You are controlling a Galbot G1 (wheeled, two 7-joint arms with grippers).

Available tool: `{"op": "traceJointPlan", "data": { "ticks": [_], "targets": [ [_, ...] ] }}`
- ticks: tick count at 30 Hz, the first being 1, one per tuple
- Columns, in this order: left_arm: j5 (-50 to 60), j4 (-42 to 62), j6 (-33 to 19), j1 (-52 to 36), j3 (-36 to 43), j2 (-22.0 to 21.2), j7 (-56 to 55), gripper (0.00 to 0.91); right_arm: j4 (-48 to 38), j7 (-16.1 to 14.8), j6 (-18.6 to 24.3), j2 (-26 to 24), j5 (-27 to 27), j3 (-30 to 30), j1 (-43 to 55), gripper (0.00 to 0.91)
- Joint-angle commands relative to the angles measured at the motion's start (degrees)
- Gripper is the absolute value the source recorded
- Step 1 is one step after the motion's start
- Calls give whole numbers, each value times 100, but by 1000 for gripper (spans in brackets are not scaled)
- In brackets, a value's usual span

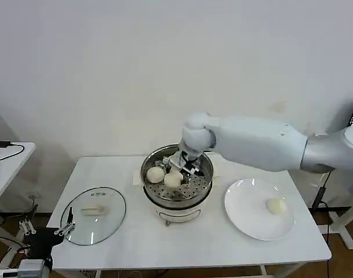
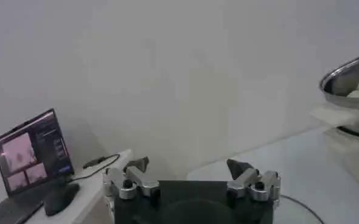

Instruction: Take steamed baozi put them in steamer then cover it.

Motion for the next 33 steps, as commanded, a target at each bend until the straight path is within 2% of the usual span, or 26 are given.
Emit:
{"op": "traceJointPlan", "data": {
  "ticks": [1, 8, 23, 25, 33],
  "targets": [
    [1, 1, 2, -6, 0, -2, 3, 907, 15, -50, 389, 242, -417, -91, -147, 655],
    [-7, 12, 0, -17, -1, -9, 3, 907, -44, -60, 574, 247, -506, -114, -214, 655],
    [-4, -11, -5, -18, 32, -41, -1, 907, 19, -152, 671, 186, -534, -179, -219, 655],
    [-6, -11, -6, -11, 27, -39, -2, 907, 22, -158, 684, 176, -550, -177, -215, 907],
    [-3, -31, -1, -27, 35, -39, -3, 907, -80, -42, 796, 107, -601, -90, -160, 907]
  ]
}}
